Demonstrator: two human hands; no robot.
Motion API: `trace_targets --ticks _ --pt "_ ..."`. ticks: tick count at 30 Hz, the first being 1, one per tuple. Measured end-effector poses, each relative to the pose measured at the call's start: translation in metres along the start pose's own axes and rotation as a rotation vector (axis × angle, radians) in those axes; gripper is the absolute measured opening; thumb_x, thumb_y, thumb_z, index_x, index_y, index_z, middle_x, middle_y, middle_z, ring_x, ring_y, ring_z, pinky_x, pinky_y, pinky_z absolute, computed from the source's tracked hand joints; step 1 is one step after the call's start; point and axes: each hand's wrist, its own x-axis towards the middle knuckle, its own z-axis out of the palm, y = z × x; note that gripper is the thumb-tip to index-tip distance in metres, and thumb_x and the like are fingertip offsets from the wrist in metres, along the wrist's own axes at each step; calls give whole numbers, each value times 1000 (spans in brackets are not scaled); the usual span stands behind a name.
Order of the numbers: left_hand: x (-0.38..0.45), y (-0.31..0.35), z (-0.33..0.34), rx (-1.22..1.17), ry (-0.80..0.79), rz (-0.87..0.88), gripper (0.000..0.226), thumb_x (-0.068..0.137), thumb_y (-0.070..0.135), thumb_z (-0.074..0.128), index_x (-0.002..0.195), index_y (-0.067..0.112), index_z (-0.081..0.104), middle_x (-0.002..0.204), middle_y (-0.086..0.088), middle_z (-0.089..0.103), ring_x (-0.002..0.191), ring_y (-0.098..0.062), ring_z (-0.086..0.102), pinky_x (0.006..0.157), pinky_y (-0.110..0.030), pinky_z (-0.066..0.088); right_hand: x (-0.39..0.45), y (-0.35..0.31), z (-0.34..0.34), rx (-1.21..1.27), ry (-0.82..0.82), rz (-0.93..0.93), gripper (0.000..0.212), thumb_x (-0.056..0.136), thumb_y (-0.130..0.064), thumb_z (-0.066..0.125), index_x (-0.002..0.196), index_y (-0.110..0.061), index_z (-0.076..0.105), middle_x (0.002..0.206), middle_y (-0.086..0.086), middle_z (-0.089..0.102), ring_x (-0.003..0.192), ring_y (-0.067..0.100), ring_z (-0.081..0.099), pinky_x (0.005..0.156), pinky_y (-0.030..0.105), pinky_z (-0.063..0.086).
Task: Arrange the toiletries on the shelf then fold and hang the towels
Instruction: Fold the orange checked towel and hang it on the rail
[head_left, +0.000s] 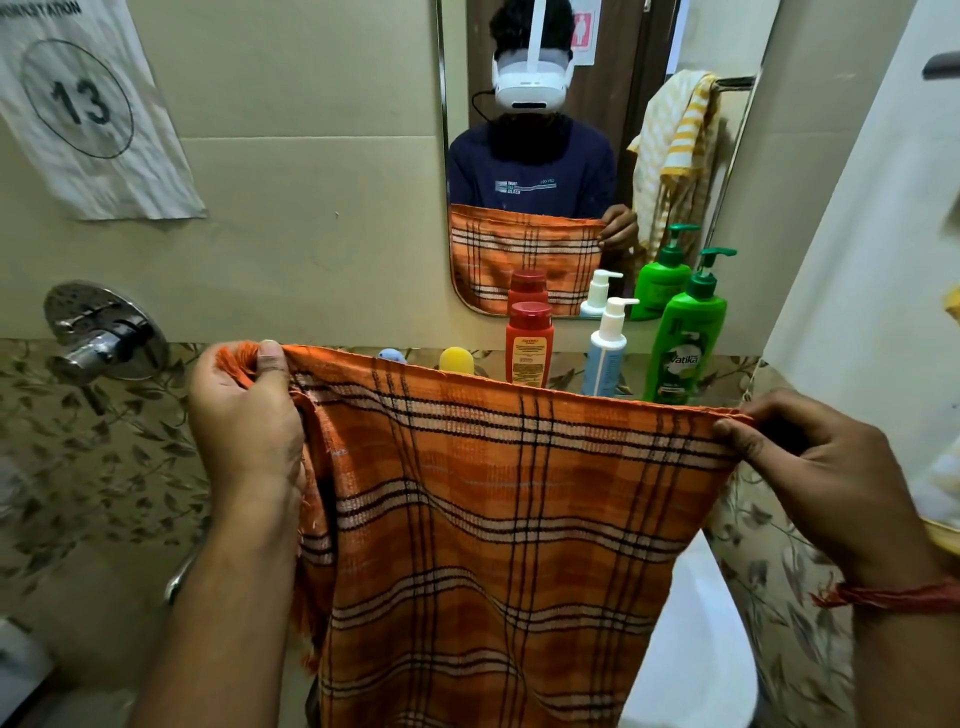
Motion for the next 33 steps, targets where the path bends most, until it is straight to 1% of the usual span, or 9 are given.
trace_targets --ticks 6,10,13,17,20,23,27,30,33 --pt "-6 0 5 33 19 16 26 97 30 62 73 28 52 78 10 59 72 -12 58 73 -34 54 2 2 3 57 28 61 11 87 -22 72 86 -30 64 84 -8 68 79 12 65 60 13 48" --pt "-6 -1 7 11 -96 -16 24 97 31 62 74 28 56 79 6 63 76 -20 64 77 -44 59 3 -1 5 164 9 96 20 91 -16 67 101 -33 65 82 -1 66 75 14 65 61 23 56" --pt "-8 -3 9 57 -350 -1 23 96 34 65 74 29 60 71 10 64 66 -18 61 65 -42 52 3 -19 4 672 -13 170 15 84 -8 67 92 -21 69 82 5 65 74 20 64 61 21 55" --pt "-27 15 14 59 -671 43 18 90 37 67 76 27 64 64 12 65 60 -9 60 61 -30 49 0 -46 -6 1164 -272 211 25 63 -21 83 83 -13 71 75 9 68 60 16 69 56 25 57" --pt "-45 38 22 -16 -772 75 23 86 44 61 87 21 64 58 13 62 51 -2 57 52 -18 47 -2 -65 -4 1386 -613 50 30 80 0 71 110 0 67 98 19 71 88 26 73 78 35 60" --pt "-59 56 30 -80 -866 -27 40 80 56 52 97 21 61 53 9 58 38 -2 50 37 -15 38 0 -88 6 1189 -665 -54 33 82 -1 72 114 -4 69 106 19 71 98 29 70 86 35 57" --pt "-67 62 34 -10 -963 42 58 73 77 46 99 28 62 68 5 68 46 -15 59 37 -29 43 10 -121 29 775 -463 -38 14 74 -9 68 87 -8 75 87 7 76 79 17 74 68 23 59" --pt "-69 62 36 -4 -926 114 62 71 86 46 97 33 66 103 -12 72 77 -49 67 56 -62 57 11 -126 45 572 -396 -45 10 81 -6 71 88 -12 73 75 8 73 60 15 70 58 25 58" --pt "-68 65 38 -20 -850 192 50 79 76 39 90 36 67 103 1 72 90 -32 68 71 -53 57 9 -120 55 313 -362 -157 8 85 -12 72 90 -19 74 81 -1 70 74 11 67 68 33 58"
